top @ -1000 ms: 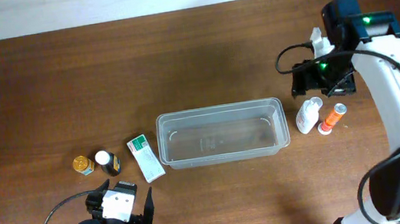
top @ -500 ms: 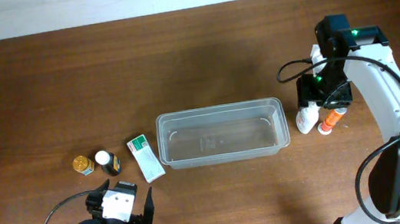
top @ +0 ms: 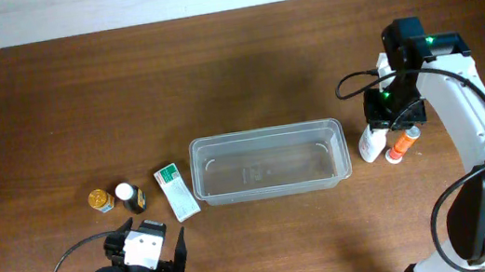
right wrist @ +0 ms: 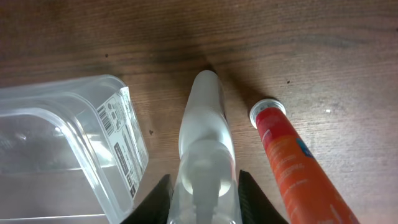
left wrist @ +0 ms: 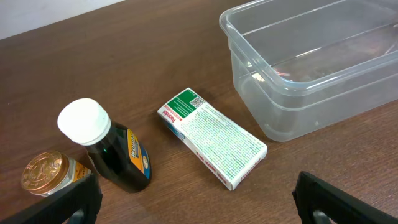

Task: Pack container
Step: 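Grasp the white squeeze bottle with the right gripper and lift, then lower the white bottle into the container and release it, then move the right gripper to the orange tube and grasp it, then carry the orange tube into the container beside the white bottle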

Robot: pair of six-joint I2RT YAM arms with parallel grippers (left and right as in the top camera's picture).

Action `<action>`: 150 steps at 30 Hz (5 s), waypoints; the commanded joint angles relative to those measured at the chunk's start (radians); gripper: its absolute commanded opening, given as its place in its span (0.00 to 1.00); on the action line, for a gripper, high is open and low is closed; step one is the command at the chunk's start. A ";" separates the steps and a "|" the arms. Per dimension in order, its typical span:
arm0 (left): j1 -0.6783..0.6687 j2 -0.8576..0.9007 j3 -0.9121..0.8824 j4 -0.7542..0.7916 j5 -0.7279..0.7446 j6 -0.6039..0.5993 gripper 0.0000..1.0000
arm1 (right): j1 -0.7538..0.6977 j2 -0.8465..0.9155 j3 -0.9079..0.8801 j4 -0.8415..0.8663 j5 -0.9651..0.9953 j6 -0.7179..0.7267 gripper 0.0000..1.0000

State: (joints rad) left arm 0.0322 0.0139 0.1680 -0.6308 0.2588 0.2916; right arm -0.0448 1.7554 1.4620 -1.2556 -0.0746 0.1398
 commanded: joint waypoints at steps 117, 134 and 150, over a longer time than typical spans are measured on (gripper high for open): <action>0.005 -0.009 -0.004 0.002 0.014 0.008 0.99 | -0.126 -0.126 -0.119 0.038 0.066 0.134 0.52; 0.005 -0.009 -0.004 0.002 0.014 0.008 1.00 | -0.127 -0.126 -0.163 0.094 0.086 0.150 0.47; 0.005 -0.009 -0.004 0.002 0.014 0.008 0.99 | -0.127 -0.127 -0.181 0.098 0.086 0.157 0.19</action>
State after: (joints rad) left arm 0.0322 0.0139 0.1680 -0.6308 0.2588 0.2916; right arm -0.1677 1.6230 1.2778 -1.1511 0.0021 0.2886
